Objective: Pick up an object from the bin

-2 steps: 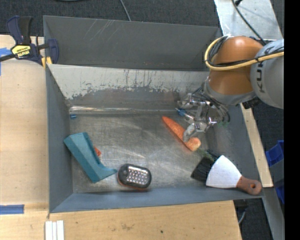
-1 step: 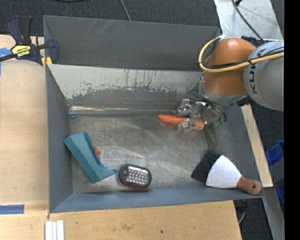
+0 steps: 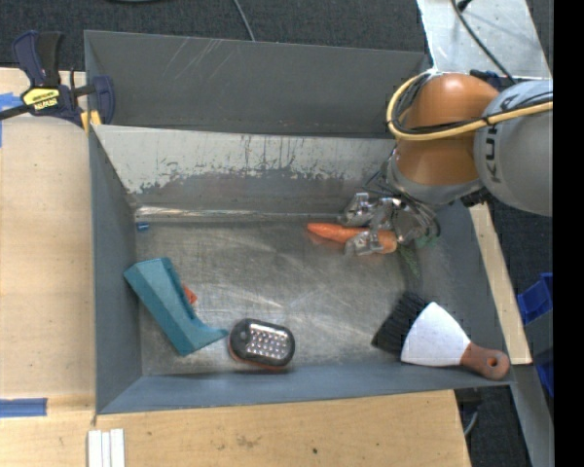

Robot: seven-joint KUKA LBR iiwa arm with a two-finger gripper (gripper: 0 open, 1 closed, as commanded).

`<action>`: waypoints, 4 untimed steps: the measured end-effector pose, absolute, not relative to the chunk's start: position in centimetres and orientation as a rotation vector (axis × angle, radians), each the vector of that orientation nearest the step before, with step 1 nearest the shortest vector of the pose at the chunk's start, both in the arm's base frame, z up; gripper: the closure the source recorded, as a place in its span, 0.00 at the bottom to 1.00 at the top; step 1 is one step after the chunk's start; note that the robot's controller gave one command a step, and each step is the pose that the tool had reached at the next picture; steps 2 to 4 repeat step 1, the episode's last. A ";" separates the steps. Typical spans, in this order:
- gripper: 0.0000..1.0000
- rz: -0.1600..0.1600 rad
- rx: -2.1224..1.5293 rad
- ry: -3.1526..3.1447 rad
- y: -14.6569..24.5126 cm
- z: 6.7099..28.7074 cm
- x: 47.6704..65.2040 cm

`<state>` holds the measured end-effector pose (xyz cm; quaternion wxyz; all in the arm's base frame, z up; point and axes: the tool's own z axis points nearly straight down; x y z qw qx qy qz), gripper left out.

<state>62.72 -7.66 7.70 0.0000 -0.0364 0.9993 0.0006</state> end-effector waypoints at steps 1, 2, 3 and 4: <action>1.00 -0.001 -0.585 3.082 -11.4 24.2 59.2; 1.00 -0.001 -0.585 3.082 -11.4 24.2 59.2; 1.00 -0.001 -0.585 3.082 -11.4 24.2 59.2; 1.00 -0.001 -0.585 3.082 -11.4 24.2 59.2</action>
Offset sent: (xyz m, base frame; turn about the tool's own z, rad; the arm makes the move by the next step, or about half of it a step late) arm 0.0000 0.0000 0.0000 0.0000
